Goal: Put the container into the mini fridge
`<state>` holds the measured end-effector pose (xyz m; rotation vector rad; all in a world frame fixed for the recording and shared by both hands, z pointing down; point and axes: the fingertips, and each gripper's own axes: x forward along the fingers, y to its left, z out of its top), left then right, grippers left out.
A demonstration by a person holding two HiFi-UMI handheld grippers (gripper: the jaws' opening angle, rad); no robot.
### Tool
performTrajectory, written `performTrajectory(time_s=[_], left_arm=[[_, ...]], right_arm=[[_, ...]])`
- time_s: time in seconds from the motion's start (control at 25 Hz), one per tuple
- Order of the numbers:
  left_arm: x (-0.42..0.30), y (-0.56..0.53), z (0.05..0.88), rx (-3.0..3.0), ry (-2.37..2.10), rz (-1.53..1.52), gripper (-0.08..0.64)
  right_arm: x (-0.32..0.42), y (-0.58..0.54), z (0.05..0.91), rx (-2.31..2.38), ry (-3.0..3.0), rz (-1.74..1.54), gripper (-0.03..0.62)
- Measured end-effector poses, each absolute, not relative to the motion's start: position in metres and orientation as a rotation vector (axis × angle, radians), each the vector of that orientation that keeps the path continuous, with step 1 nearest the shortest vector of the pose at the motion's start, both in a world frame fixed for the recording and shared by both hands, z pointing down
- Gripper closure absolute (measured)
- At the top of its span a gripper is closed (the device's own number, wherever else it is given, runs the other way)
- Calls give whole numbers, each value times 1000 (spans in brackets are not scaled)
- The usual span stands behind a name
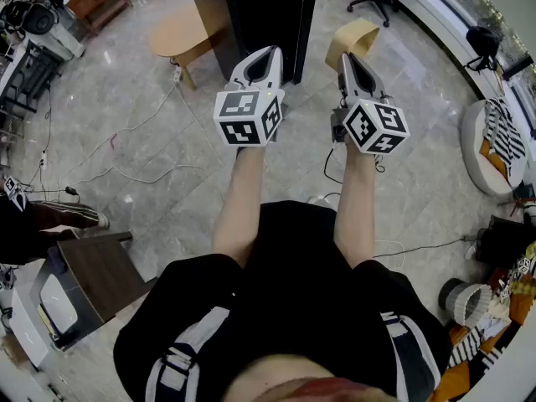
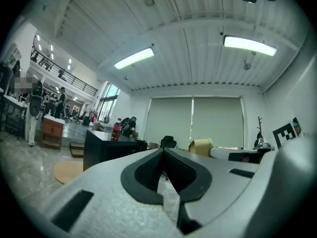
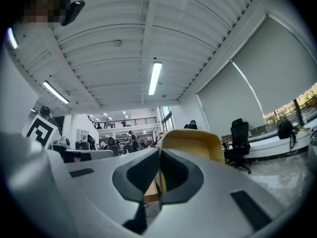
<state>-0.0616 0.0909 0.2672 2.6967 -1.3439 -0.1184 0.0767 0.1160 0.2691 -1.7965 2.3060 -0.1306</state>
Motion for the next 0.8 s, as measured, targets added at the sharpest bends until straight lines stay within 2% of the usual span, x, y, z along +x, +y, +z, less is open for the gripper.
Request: performTrajectory(time_s=[0.8], left_arm=[[-111,61,293,2608,-1420,-112,554]], right_arm=[[51,81,286,-1770,2311,-188,575]])
